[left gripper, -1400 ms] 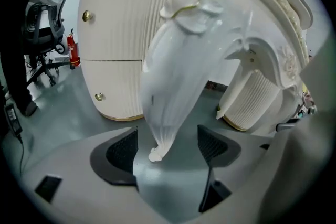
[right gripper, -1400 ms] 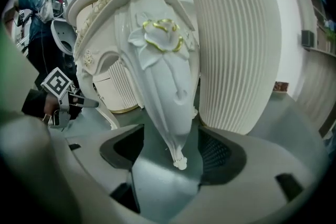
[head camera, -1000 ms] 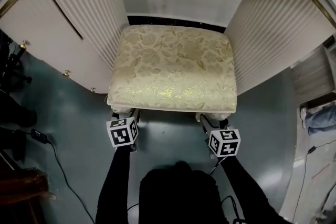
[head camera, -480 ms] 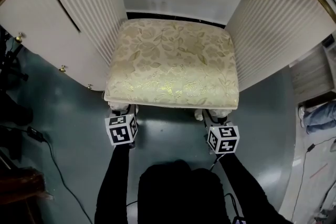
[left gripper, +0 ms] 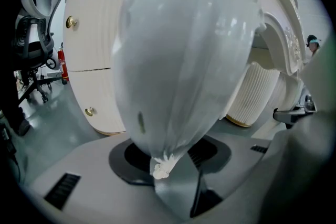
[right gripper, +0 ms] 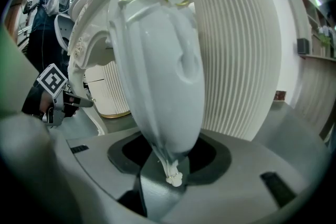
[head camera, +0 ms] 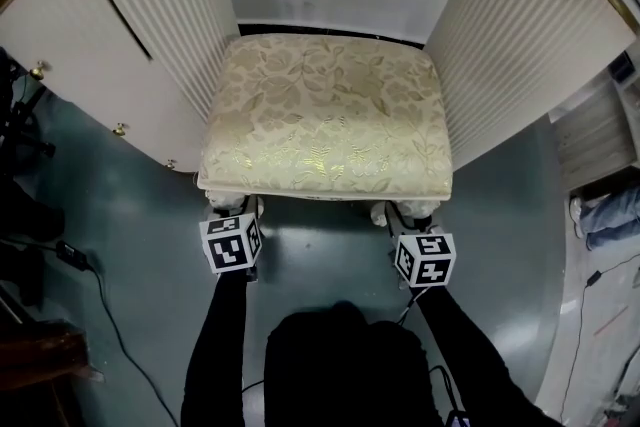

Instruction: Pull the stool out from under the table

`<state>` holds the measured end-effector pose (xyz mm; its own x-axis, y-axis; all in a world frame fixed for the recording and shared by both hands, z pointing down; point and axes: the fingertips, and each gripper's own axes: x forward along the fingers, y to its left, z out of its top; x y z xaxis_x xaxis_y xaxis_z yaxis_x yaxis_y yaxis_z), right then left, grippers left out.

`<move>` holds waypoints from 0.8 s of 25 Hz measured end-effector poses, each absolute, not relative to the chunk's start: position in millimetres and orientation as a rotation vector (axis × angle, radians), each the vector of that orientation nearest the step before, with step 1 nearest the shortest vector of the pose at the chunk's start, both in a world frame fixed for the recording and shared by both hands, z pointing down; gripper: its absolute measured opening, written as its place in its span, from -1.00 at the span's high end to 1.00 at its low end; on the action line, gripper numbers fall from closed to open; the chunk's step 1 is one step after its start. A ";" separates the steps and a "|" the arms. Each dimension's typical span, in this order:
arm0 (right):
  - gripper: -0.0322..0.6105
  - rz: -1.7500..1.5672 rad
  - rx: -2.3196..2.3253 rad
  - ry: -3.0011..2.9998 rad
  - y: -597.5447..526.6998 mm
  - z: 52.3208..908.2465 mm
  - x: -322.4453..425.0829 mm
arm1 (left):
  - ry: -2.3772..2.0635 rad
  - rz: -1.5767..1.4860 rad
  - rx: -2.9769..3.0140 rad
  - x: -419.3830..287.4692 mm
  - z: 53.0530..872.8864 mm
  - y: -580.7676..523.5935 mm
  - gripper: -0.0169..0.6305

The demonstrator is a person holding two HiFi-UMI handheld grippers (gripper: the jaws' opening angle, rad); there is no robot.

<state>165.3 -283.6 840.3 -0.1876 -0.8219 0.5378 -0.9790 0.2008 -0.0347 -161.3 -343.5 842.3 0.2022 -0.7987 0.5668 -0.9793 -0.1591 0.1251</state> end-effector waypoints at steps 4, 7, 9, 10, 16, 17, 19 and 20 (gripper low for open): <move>0.32 0.546 1.660 -2.077 -278.9 837.6 165.2 | -1.635 0.535 2.008 -161.0 839.9 -338.1 0.35; 0.32 0.558 1.656 -2.074 -276.5 836.9 164.7 | -1.622 0.548 2.002 -161.0 839.9 -336.5 0.35; 0.32 0.563 1.657 -2.071 -275.2 836.9 163.3 | -1.615 0.553 2.003 -161.9 839.7 -336.7 0.35; 0.32 0.567 1.656 -2.070 -274.4 836.7 162.4 | -1.612 0.556 2.003 -162.7 839.3 -336.7 0.35; 0.32 0.584 1.657 -2.055 -271.4 835.5 161.9 | -1.596 0.568 1.998 -163.1 838.2 -334.9 0.35; 0.32 0.591 1.654 -2.051 -271.0 835.4 161.7 | -1.594 0.571 1.995 -163.5 837.8 -334.0 0.35; 0.32 0.610 1.641 -2.043 -268.7 834.5 161.1 | -1.586 0.584 1.984 -164.0 836.4 -331.7 0.35; 0.32 0.619 1.635 -2.039 -267.0 833.9 160.9 | -1.580 0.590 1.980 -164.1 835.7 -330.4 0.35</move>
<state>160.9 -267.0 833.9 -0.1944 -0.7757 0.6004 -0.9786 0.1957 -0.0641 -164.1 -330.4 835.7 0.2189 -0.7426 0.6330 -0.9757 -0.1721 0.1355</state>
